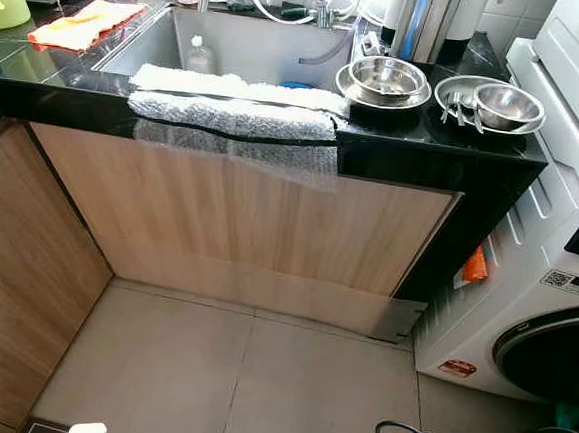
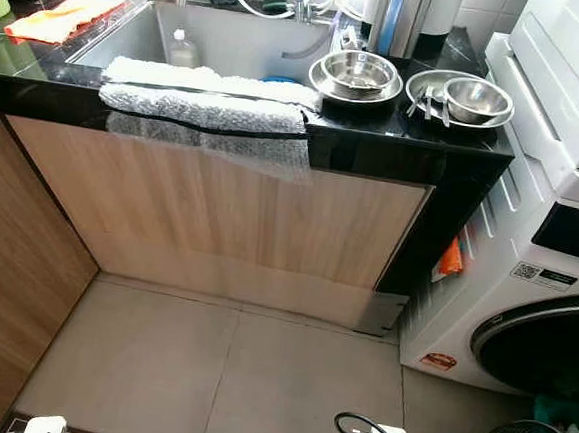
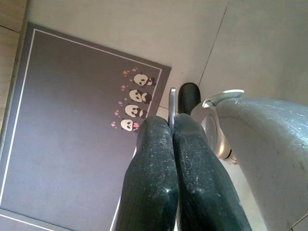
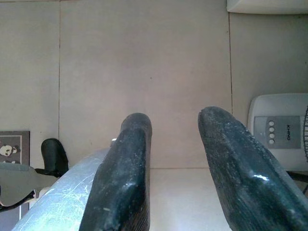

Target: Kitchen organization

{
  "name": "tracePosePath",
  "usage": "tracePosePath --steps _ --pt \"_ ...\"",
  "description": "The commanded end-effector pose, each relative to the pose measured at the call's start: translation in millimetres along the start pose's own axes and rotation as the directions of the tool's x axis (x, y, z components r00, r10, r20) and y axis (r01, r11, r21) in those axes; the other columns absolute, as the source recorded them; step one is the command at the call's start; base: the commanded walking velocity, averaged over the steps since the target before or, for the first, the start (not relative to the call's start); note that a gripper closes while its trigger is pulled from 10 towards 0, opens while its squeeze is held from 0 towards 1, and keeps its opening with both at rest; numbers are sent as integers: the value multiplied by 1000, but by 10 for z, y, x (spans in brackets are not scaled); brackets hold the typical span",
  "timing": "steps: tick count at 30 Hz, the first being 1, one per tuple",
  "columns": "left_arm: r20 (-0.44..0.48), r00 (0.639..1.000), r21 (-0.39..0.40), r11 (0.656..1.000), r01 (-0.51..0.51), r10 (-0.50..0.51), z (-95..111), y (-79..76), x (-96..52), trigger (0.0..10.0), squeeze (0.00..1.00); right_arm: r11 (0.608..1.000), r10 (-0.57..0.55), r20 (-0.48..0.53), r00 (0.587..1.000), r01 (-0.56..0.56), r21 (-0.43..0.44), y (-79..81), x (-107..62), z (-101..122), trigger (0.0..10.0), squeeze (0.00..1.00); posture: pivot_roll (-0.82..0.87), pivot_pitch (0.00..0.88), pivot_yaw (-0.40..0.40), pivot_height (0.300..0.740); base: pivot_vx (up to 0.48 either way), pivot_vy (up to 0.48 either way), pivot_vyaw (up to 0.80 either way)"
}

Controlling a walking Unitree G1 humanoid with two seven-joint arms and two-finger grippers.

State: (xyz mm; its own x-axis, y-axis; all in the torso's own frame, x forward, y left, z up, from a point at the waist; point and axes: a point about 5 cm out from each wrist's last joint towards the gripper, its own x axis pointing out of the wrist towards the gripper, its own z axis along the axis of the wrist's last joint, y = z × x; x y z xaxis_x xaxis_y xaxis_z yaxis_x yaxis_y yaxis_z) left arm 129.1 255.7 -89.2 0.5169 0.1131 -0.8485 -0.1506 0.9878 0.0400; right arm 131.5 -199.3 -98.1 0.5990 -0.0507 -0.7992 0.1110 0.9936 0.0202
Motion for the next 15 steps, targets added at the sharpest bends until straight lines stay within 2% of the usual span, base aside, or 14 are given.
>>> tracePosePath --steps 1,15 --pt "-5 1000 -14 999 31 -31 -43 -11 -10 10000 0 1000 -16 7 1000 16 20 -17 25 70 10000 0 -50 69 -31 740 0 0 0" --pt "-9 999 -7 999 32 -32 -53 -13 -12 10000 0 1000 -9 12 1000 8 12 14 32 82 10000 0 -47 54 -28 740 0 0 0"
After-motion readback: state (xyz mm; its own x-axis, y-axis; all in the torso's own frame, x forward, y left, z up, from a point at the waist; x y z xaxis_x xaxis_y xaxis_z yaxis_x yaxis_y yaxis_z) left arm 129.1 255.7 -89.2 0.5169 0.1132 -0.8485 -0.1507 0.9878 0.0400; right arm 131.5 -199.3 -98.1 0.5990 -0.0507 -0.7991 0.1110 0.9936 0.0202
